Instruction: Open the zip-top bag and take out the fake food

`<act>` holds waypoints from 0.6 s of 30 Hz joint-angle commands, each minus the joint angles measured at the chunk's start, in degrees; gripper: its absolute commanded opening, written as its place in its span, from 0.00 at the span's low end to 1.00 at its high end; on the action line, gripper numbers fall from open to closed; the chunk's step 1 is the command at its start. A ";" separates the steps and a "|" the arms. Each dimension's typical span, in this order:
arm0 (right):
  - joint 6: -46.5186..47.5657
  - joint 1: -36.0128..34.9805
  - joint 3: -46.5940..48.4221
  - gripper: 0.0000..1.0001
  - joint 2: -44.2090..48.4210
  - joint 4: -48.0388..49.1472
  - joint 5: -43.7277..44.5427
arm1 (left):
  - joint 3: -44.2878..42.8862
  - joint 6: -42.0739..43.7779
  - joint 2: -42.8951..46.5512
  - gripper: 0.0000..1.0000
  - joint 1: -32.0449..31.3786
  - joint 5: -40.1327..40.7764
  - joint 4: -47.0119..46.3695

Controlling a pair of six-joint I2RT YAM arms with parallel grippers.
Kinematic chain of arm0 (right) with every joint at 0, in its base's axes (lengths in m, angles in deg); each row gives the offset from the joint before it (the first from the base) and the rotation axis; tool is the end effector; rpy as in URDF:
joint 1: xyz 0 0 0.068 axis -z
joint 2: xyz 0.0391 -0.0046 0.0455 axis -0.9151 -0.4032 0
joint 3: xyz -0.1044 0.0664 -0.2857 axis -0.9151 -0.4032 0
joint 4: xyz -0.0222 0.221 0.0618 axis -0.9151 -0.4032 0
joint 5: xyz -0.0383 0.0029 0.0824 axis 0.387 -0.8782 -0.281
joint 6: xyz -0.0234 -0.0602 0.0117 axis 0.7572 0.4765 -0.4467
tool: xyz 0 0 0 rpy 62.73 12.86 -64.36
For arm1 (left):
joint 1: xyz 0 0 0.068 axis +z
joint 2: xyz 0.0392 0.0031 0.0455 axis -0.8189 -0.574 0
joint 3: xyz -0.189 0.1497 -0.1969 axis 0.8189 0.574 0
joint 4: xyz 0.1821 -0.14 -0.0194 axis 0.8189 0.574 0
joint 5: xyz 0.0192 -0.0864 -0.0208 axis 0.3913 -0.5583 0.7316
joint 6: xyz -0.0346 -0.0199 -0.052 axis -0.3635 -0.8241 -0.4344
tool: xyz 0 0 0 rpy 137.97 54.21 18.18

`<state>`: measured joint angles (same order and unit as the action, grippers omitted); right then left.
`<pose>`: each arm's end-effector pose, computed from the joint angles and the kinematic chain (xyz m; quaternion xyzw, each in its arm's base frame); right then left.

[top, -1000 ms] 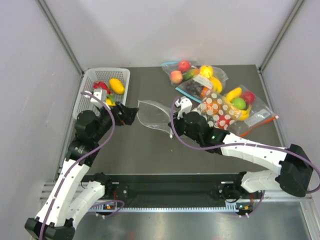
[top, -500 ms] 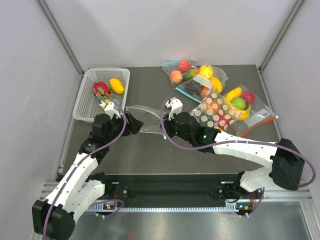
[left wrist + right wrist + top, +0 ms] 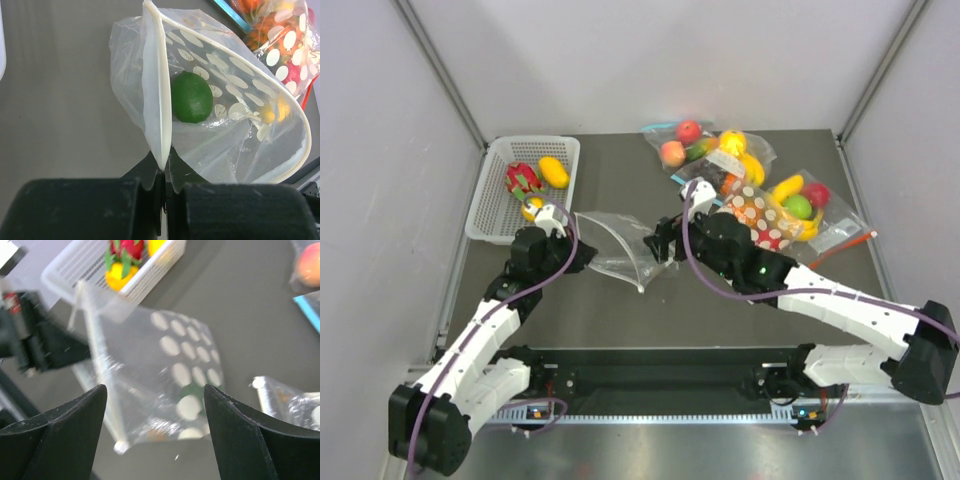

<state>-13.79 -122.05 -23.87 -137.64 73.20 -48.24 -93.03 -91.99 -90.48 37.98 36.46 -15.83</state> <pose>0.1470 0.1944 0.3709 -0.1861 0.7667 0.2858 0.5439 0.1471 -0.0580 0.2850 -0.0333 0.8372 -0.3097 0.4496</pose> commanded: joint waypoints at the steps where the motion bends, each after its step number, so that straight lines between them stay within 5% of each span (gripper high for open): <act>1: 0.73 6.08 0.01 0.78 -2.95 3.85 -6.97 | -0.55 1.54 -0.14 0.00 -0.15 -1.42 -3.45; 10: 0.99 17.07 3.87 0.79 -16.92 13.45 -30.00 | -1.25 3.65 -1.90 0.00 -0.14 -7.49 -3.89; 18: 3.72 18.57 9.15 0.84 -28.34 4.76 -43.98 | -1.08 4.09 -6.64 0.00 -0.14 -8.80 -4.93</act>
<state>-11.91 -103.52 -17.84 -162.89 79.21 -82.88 -93.03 -88.76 -95.80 38.00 30.06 -16.70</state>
